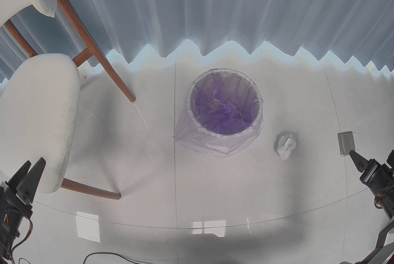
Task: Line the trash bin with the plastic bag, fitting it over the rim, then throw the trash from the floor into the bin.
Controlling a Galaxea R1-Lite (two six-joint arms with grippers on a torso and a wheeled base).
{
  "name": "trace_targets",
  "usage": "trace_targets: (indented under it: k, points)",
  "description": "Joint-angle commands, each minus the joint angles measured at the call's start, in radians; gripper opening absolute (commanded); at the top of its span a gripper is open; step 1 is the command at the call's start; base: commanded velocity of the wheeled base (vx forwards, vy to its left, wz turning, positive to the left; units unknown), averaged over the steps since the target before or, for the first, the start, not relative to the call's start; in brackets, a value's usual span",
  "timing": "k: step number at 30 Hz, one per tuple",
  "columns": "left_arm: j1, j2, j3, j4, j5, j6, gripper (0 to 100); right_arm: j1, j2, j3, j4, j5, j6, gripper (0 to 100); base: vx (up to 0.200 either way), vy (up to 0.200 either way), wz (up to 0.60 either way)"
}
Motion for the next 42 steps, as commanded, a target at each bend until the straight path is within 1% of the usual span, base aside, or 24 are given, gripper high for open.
trace_targets:
  k: [1, 3, 4, 6, 7, 9, 11, 14, 18, 19, 20, 21, 22, 23, 25, 27, 28, 31, 35, 37, 42]
  points:
    - [0.073, -0.53, -0.055, 0.49, -0.014, 0.057, 100, 0.017, 0.176, -0.266, 0.12, 0.076, 0.024, 100, 0.0, 0.0, 0.0]
    - [0.073, -0.572, -0.052, 0.523, -0.014, 0.067, 100, 0.019, 0.191, -0.332, 0.194, 0.078, 0.026, 100, 0.0, 0.0, 0.0]
    - [0.073, -0.596, -0.051, 0.553, -0.008, 0.071, 100, 0.031, 0.209, -0.381, 0.268, 0.079, 0.023, 100, 0.0, 0.0, 0.0]
    - [0.073, -0.609, -0.051, 0.573, -0.008, 0.073, 100, 0.048, 0.22, -0.4, 0.312, 0.079, 0.023, 100, 0.0, 0.0, 0.0]
    - [0.075, -0.633, -0.045, 0.608, -0.007, 0.079, 100, 0.071, 0.245, -0.427, 0.375, 0.081, 0.021, 100, 0.0, 0.0, 0.0]
    - [0.075, -0.638, -0.023, 0.625, -0.002, 0.108, 100, 0.093, 0.291, -0.463, 0.419, 0.083, 0.018, 100, 0.0, 0.0, 0.0]
    - [0.075, -0.638, 0.0, 0.632, -0.004, 0.142, 100, 0.114, 0.364, -0.501, 0.418, 0.083, 0.013, 100, 0.0, 0.0, 0.0]
    - [0.075, -0.638, 0.049, 0.643, -0.002, 0.198, 100, 0.114, 0.492, -0.579, 0.412, 0.081, -0.013, 100, 0.0, 0.0, 0.0]
    - [0.075, -0.638, 0.049, 0.747, -0.001, 0.298, 100, 0.097, 0.654, -0.682, 0.355, 0.079, -0.048, 100, 0.0, 0.0, 0.0]
    - [0.075, -0.638, 0.049, 0.747, -0.001, 0.298, 100, 0.097, 0.654, -0.682, 0.355, 0.079, -0.048, 100, 0.0, 0.0, 0.0]
    - [0.075, -0.638, 0.049, 0.738, 0.002, 0.332, 100, 0.073, 0.731, -0.724, 0.314, 0.081, -0.079, 100, 0.0, 0.0, 0.0]
    - [0.075, -0.638, 0.049, 0.738, 0.01, 0.338, 100, 0.064, 0.766, -0.74, 0.298, 0.081, -0.102, 100, 0.0, 0.0, 0.0]
    - [0.075, -0.638, 0.049, 0.738, 0.019, 0.34, 100, 0.059, 0.783, -0.748, 0.292, 0.081, -0.114, 100, 0.0, 0.0, 0.0]
    - [0.075, -0.638, 0.049, 0.738, 0.087, 0.34, 100, 0.037, 0.843, -0.774, 0.268, 0.081, -0.161, 100, 0.0, 0.0, 0.0]
    - [0.075, -0.639, 0.049, 0.752, 0.17, 0.33, 100, 0.01, 0.907, -0.803, 0.232, 0.081, -0.206, 100, 0.0, 0.0, 0.0]
    - [0.076, -0.639, 0.049, 0.758, 0.183, 0.321, 100, -0.001, 0.936, -0.819, 0.217, 0.083, -0.22, 100, 0.0, 0.0, 0.0]
    - [0.076, -0.639, 0.049, 0.76, 0.2, 0.298, 100, -0.018, 0.996, -0.855, 0.185, 0.083, -0.223, 100, 0.0, 0.0, 0.0]
    - [0.075, -0.639, 0.049, 0.761, 0.196, 0.309, 100, -0.038, 1.051, -0.911, 0.176, 0.084, -0.224, 100, 0.0, 0.0, 0.0]
    - [0.073, -0.638, 0.049, 0.763, 0.188, 0.31, 100, -0.039, 1.113, -0.972, 0.179, 0.093, -0.223, 100, 0.0, 0.0, 0.0]
    - [0.073, -0.639, 0.049, 0.761, 0.188, 0.309, 100, -0.029, 1.185, -1.03, 0.168, 0.107, -0.215, 100, 0.0, 0.0, 0.0]
    - [0.073, -0.639, 0.049, 0.761, 0.187, 0.307, 100, -0.009, 1.275, -1.122, 0.157, 0.107, -0.189, 100, 0.0, 0.0, 0.0]
